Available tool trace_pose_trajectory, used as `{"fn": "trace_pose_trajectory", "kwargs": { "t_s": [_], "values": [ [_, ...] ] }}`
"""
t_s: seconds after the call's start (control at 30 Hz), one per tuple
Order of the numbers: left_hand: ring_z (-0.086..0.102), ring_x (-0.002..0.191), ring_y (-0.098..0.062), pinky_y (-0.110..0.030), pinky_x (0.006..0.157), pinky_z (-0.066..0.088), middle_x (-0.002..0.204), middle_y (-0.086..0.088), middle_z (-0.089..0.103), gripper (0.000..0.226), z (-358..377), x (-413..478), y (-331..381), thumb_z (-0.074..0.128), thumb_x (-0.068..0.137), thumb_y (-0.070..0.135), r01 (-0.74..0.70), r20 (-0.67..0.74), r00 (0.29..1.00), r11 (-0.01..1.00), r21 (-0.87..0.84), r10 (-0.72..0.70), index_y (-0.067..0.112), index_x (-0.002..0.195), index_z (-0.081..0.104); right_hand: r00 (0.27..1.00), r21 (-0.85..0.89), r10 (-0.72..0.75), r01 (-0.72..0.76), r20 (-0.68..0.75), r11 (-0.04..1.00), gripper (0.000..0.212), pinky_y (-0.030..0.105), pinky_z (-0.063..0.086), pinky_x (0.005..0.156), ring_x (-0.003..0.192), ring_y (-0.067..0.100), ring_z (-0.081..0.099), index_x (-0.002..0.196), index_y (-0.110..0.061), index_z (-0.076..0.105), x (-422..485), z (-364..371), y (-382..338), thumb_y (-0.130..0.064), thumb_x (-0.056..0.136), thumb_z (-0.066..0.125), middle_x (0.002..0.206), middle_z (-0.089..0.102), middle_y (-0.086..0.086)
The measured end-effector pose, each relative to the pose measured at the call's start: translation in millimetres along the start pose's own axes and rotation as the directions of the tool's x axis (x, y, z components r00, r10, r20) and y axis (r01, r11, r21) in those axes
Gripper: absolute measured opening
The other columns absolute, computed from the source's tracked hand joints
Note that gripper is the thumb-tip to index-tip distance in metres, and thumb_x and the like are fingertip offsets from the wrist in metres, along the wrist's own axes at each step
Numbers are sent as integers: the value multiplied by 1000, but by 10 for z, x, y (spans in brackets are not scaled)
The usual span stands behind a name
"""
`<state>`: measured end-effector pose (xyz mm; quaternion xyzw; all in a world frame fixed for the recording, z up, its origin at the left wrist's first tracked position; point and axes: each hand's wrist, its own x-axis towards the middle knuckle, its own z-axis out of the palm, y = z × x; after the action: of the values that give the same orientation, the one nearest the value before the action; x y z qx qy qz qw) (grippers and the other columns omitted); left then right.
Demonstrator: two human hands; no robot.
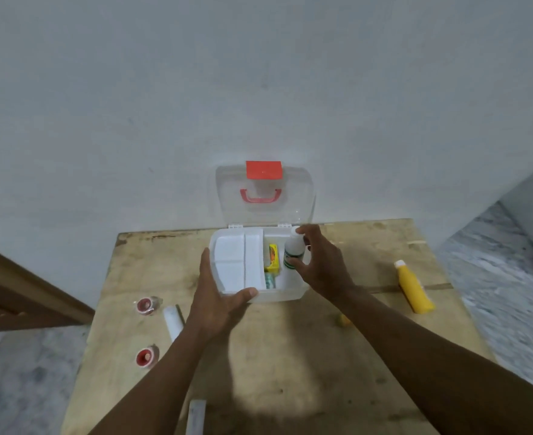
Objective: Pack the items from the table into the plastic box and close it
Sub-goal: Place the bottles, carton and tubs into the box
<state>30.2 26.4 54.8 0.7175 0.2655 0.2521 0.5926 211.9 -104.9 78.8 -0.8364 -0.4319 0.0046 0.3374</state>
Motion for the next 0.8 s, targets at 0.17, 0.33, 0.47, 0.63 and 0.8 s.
{"fn": "trace_pose_trajectory", "kwargs": {
  "t_s": [0.17,0.33,0.47,0.63,0.8],
  "values": [
    [52,112,4,-10,79,50,118,26,51,91,5,10,-28,82,60,47,38,7,999,999,20,-39,30,134,33,1000,-88,5,-4,4,996,61,44,51,79,90,33,62,114,-22,42,108,49,183,-21,70,84,99,68,11],
    [52,114,2,-16,80,53,122,23,50,96,10,13,-25,81,61,48,53,6,999,998,44,-53,27,139,29,998,-117,-42,48,54,992,53,46,52,76,87,38,62,112,-4,55,247,62,229,-14,69,84,95,68,17],
    [51,116,0,-12,82,51,124,18,50,89,35,30,-32,83,68,35,41,2,999,997,58,-41,26,138,30,986,-186,-112,134,126,973,38,40,49,71,84,39,61,100,-1,55,290,80,271,-4,70,79,94,65,16],
    [52,117,-3,-16,84,53,124,14,51,90,38,40,-60,83,67,29,34,2,999,998,60,-34,21,139,30,983,-205,-99,130,157,970,37,43,51,71,84,37,59,100,-1,52,311,89,239,-2,72,77,95,63,17],
    [52,116,-1,-17,84,54,124,15,51,94,32,43,-63,82,64,41,37,14,999,998,56,-38,21,139,30,982,-228,-69,109,175,967,38,43,52,74,88,35,57,101,-3,52,287,71,220,-3,73,78,99,62,16]
  ]
}}
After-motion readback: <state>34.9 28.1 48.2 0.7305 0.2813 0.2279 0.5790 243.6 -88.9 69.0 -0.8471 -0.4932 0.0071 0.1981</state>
